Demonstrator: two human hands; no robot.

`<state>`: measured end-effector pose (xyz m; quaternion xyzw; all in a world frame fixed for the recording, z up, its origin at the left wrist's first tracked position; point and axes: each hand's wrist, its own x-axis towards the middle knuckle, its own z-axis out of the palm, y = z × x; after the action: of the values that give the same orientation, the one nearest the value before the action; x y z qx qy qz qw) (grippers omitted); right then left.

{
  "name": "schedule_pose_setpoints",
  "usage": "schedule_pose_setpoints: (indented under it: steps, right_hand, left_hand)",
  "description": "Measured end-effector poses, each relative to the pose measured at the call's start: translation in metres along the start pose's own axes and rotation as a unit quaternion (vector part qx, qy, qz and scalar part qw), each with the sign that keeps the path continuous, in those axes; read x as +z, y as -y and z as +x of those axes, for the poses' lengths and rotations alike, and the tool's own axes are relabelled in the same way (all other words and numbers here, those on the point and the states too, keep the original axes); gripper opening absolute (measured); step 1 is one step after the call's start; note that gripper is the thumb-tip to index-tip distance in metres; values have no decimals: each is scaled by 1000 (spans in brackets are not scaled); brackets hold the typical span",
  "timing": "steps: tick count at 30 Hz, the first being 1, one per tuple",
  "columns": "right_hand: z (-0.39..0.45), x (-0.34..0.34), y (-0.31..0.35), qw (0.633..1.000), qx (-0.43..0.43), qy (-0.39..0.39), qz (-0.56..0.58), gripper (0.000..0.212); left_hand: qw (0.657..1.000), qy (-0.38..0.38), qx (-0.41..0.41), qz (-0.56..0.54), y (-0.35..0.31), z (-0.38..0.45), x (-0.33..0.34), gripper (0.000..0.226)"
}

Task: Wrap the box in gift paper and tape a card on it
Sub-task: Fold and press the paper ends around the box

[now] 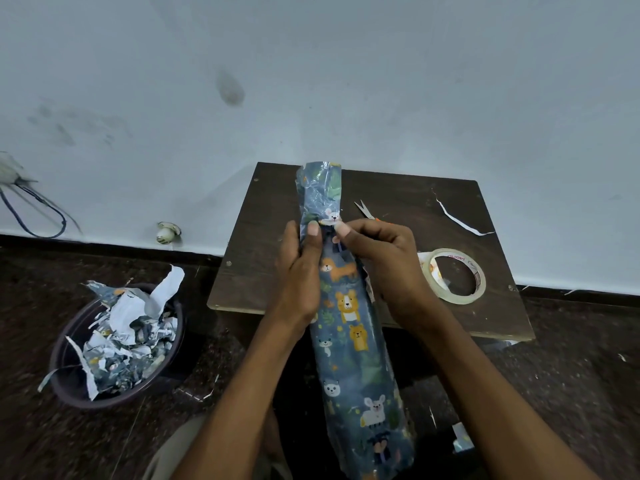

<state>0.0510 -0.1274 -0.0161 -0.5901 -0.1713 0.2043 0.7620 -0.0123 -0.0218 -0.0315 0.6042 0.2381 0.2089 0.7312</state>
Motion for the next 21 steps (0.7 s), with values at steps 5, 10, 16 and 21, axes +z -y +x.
schedule_pose_setpoints:
  steps: [5,10,16,21]
  right_hand:
    - [3,-1,3,999,20,-32,32,14]
    - [16,-17,-1,996,-40,-35,-66,21]
    - [26,-31,1,993,-49,43,-101,22]
    - [33,-46,1,992,-34,46,-112,13]
  left_hand:
    - [998,28,-34,-34,-2,5,-3,43]
    - [992,112,-56,-30,1,10,-13,28]
    - [980,181,-83,-17,1,8,-15,25]
    - [974,207,-92,1,0,5,-12,23]
